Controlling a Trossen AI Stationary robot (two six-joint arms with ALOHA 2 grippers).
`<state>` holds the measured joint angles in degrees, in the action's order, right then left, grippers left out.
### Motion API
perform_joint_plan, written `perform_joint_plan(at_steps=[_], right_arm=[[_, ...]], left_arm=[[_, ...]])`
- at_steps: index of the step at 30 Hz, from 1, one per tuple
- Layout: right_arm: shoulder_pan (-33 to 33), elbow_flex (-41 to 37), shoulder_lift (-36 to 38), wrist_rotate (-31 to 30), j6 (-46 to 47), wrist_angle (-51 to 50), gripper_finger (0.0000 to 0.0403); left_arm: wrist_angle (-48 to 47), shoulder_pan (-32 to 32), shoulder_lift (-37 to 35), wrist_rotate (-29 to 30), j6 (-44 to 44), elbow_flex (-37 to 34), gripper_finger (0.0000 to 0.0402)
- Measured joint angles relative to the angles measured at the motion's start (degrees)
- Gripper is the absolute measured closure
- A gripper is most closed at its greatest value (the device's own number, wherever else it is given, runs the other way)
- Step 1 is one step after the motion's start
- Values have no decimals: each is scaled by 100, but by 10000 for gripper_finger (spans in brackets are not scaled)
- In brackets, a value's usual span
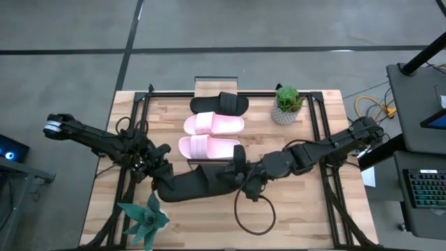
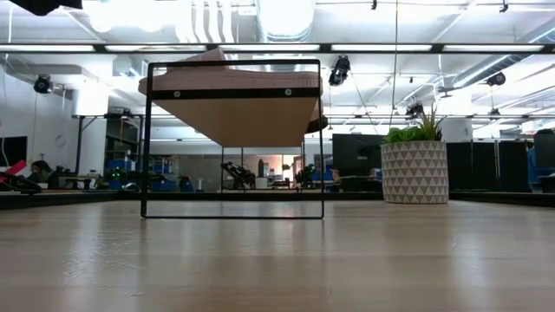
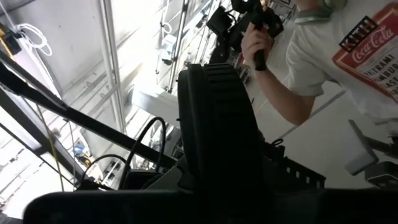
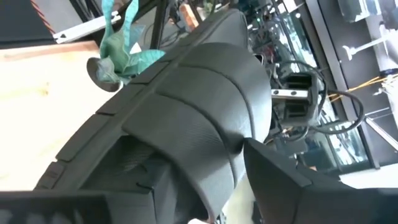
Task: Pick and place slides into the shelf
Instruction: Put the black slipper on the shelf
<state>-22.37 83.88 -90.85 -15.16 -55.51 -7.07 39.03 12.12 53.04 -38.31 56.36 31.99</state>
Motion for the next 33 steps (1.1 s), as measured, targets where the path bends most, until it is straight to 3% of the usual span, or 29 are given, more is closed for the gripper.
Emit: perform_joint_plan(at_steps=[5,12,16,22,25,28,33], right_arm=[[2,-2,2,15,-40,64,277],[2,-20,4,-16,-227,156,383],[2,-22,4,-311,-259,236,391],[33,-17,8,-717,-416,376,393],[30,-7,11,-1384,-652,374,393],[120,-13,19,-1852,-856,309,393],[394,-11,68,-1981,-865,142,394]], left_arm=[[6,0,-5,34,-9,0,360],[-20,2,-3,51,-110,-2,360],[72,0,-56,191,-739,-2,310],[71,-2,-267,1075,-1734,20,208],[1,-7,-367,1243,-2240,20,172],[-262,-5,-652,1245,-2471,20,148],[-718,-2,-1188,1203,-3031,17,138]])
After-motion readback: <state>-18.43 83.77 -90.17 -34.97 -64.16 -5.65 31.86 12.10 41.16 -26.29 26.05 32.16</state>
